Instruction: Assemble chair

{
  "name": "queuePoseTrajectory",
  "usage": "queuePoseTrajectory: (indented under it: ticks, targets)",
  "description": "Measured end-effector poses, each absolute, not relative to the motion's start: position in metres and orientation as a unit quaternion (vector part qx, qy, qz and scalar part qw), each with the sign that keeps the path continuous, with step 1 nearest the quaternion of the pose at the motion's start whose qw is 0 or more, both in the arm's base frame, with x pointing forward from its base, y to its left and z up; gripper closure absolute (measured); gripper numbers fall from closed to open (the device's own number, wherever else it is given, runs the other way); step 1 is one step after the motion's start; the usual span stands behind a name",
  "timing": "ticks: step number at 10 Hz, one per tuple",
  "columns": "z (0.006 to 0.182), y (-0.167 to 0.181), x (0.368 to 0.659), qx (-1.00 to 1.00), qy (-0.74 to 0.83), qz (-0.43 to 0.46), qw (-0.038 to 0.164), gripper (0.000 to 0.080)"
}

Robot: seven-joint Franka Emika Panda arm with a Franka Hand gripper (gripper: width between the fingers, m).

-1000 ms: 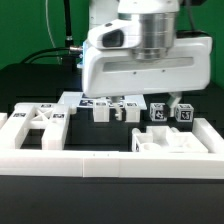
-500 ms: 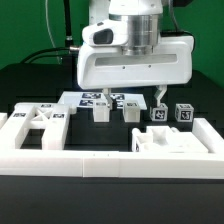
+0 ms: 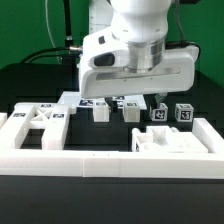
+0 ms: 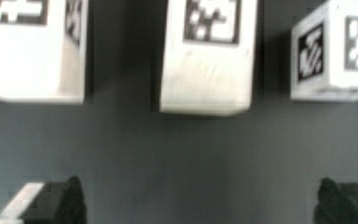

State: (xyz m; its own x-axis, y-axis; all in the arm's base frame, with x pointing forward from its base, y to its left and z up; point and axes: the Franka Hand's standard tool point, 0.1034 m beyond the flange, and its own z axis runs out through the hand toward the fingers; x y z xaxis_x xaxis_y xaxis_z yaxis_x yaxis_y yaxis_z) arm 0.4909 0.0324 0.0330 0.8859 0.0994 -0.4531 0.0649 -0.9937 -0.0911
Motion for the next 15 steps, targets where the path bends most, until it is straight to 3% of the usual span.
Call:
queuePoseTrajectory:
  ticks: [3, 4, 5, 9, 12, 15]
  targets:
    - [0.030, 0.034, 0.488, -0.950, -0.044, 0.306, 0.043, 0.0151]
    - [0.027, 0.029, 0.486, -0.948, -0.043, 0.312, 0.037, 0.0151]
    - [0.026, 0.022, 0.483, -0.948, -0.018, 0.318, 0.015, 0.0151]
    - [0.023, 0.019, 0.474, -0.937, -0.011, 0.348, 0.016, 0.0151]
    - [0.022, 0.018, 0.468, -0.902, -0.014, 0.430, 0.021, 0.0151]
    - [0.022, 0.028, 0.473, -0.906, -0.022, 0.423, 0.022, 0.0151]
